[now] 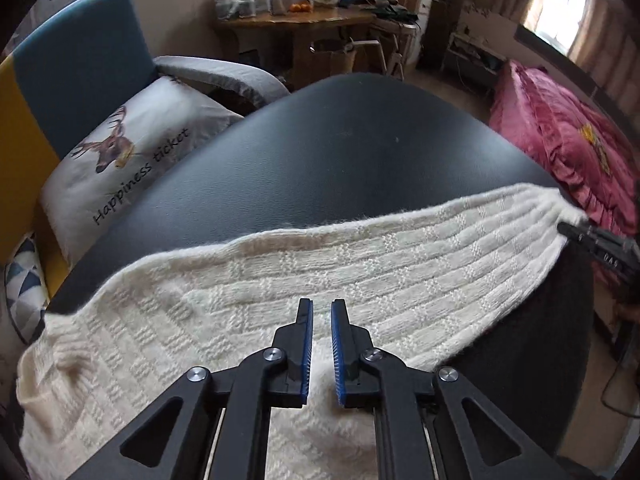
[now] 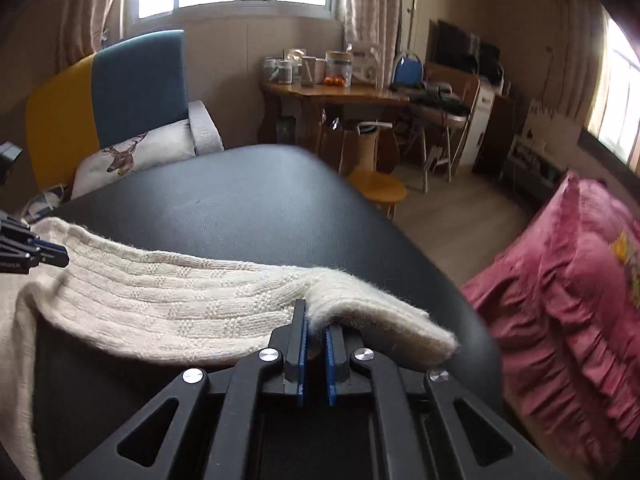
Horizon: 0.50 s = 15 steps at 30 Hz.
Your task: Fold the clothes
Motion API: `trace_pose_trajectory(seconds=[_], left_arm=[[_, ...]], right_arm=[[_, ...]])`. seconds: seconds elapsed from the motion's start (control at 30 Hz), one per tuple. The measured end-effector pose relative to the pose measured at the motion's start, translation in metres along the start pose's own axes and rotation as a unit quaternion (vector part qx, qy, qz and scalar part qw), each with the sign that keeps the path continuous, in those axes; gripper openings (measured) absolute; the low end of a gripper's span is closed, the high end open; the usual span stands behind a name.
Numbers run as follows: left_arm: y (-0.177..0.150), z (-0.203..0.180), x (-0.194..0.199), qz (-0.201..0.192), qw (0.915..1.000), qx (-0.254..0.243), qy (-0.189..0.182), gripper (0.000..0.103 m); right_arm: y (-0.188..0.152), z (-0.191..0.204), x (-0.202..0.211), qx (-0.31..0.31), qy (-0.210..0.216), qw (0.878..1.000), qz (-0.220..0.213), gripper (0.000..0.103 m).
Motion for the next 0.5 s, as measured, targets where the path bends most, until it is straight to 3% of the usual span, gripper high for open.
trace_pose_trajectory(seconds=[0.1, 0.17, 0.23, 0.33, 0.37, 0.43, 0.5], left_arm=[[0.007, -0.005, -0.017, 0.022, 0.9997, 0.003, -0.009, 0.008], [0.012, -0.008, -0.028, 0.036, 0.9992, 0.005, -0.015, 0.008], [0.016, -0.011, -0.039, 0.051, 0.9985, 0.006, -0.022, 0.008], [0.021, -0.014, -0.052, 0.066, 0.9973, 0.012, -0.031, 0.009], [0.020, -0.012, -0.052, 0.064, 0.9973, 0.017, -0.032, 0.009], [0.019, -0.010, -0.050, 0.060, 0.9974, 0.025, -0.031, 0.009], [0.018, -0.010, -0.048, 0.057, 0.9978, 0.023, -0.024, 0.009]], right_arm=[[-0.022, -0.015, -0.025, -0.041, 0.010, 0.998, 0.052, 0.006], [-0.032, -0.023, -0.024, -0.077, 0.025, 0.996, 0.046, 0.008], [-0.041, -0.032, -0.022, -0.114, 0.041, 0.992, 0.039, 0.023], [-0.050, -0.052, -0.006, -0.188, 0.076, 0.979, 0.021, 0.023], [-0.052, -0.061, 0.004, -0.199, 0.065, 0.978, 0.011, 0.023], [-0.052, -0.073, 0.026, -0.202, 0.042, 0.978, -0.011, 0.024], [-0.041, -0.065, 0.036, -0.171, 0.044, 0.984, -0.015, 0.026]])
Point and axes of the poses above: each gripper's, at about its wrist camera, not at the fingertips, and x roughly against the way its jaws point, z to its left, y to its top, the point moved 8 cm from there along -x, roughly the way its jaws point, and after that the axes turned 11 degrees about y, right-handed, at the moved point
